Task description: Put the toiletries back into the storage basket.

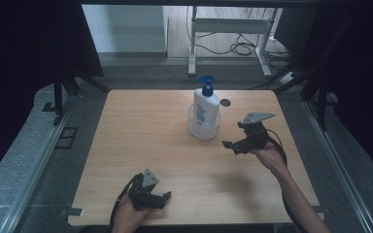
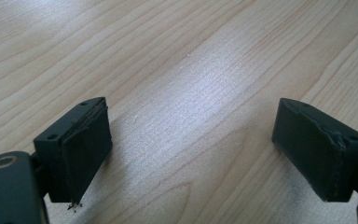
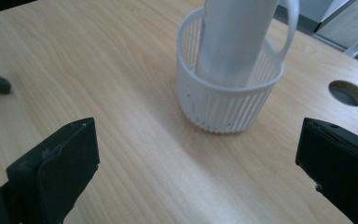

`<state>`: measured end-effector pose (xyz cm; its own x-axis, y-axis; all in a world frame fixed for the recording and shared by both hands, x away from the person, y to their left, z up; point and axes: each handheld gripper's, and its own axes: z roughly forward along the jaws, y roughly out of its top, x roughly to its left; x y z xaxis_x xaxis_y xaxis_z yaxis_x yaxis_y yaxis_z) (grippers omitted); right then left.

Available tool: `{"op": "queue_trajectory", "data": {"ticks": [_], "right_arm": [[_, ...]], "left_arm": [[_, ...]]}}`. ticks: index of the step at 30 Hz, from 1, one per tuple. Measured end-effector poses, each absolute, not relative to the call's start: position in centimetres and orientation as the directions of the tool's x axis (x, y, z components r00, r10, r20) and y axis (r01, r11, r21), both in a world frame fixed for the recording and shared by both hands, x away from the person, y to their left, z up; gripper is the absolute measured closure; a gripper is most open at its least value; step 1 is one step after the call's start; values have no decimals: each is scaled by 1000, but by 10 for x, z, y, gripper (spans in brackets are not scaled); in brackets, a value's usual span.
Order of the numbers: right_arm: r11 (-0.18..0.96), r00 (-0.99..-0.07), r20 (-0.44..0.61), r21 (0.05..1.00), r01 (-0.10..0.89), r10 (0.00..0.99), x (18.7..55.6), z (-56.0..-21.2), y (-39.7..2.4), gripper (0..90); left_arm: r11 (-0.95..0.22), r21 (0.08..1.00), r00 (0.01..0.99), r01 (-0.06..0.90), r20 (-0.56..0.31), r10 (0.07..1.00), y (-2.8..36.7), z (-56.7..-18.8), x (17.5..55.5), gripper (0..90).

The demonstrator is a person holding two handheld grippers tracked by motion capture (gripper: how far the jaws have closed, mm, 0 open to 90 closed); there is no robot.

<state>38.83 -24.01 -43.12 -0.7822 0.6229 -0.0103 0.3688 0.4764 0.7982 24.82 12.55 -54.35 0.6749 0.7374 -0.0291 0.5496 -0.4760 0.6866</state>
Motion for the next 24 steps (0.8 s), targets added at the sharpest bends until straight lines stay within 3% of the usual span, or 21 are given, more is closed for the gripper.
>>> {"op": "queue_trajectory", "data": {"ticks": [24], "right_arm": [[485,-767,4,773,409,642,348,-478,-261,0]], "left_arm": [[-472,686,670,554,-31,742,125,-543,248,111]]}}
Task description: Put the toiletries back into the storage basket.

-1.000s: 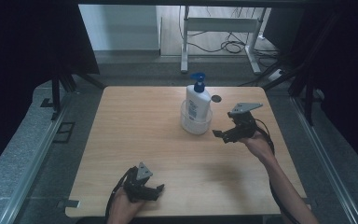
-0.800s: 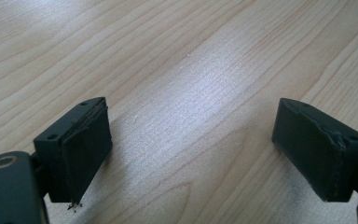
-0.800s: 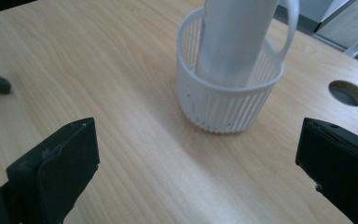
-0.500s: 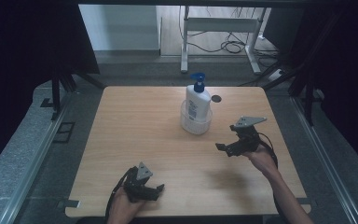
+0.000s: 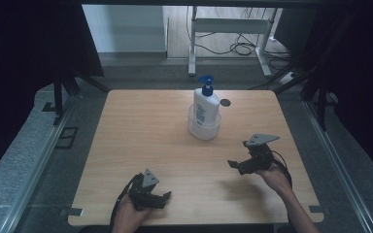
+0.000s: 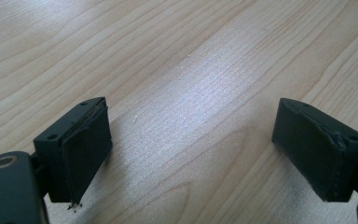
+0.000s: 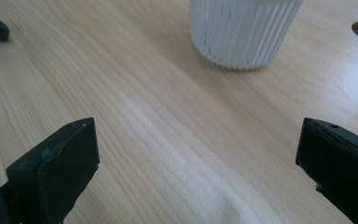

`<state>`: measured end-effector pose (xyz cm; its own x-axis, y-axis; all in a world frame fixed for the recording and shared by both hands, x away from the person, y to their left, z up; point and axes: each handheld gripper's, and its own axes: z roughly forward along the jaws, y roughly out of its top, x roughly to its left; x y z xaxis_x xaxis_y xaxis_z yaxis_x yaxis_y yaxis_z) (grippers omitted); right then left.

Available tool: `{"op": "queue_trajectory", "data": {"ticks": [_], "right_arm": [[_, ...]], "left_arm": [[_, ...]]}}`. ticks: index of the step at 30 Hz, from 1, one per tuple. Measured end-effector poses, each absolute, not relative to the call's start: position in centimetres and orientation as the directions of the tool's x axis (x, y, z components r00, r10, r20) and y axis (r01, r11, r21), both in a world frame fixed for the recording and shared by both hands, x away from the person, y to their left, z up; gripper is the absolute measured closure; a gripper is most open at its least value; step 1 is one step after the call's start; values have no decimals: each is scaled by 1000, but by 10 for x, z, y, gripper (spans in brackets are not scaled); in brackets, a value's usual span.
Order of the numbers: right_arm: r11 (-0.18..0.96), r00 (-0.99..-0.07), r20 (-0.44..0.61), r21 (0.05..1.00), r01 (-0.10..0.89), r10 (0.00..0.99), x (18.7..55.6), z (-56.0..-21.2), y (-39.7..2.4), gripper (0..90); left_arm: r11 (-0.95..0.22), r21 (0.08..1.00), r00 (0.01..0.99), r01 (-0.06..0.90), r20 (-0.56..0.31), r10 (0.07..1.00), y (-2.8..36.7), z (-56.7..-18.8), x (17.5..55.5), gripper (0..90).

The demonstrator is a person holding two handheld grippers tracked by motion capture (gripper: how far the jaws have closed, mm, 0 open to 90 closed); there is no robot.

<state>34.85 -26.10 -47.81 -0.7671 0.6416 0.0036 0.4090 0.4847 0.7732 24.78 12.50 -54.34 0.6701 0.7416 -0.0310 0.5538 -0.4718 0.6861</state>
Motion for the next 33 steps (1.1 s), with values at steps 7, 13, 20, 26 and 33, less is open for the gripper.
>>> {"op": "queue_trajectory", "data": {"ticks": [7,13,20,26,33], "right_arm": [[496,-762,10,754,431,647,339,-498,-267,0],[494,-759,30,742,453,651,330,-516,-273,0],[488,-746,50,727,483,664,322,-534,-278,0],[514,-748,31,708,485,663,318,-543,-278,0],[545,-761,-1,698,464,649,315,-544,-275,0]], "left_arm": [[-469,687,669,554,-32,743,125,-544,248,111],[-470,688,669,552,-30,743,125,-544,248,111],[-470,688,669,553,-29,743,125,-544,248,111],[-468,688,667,555,-31,745,124,-544,248,111],[-468,688,666,556,-31,745,124,-544,248,110]]}}
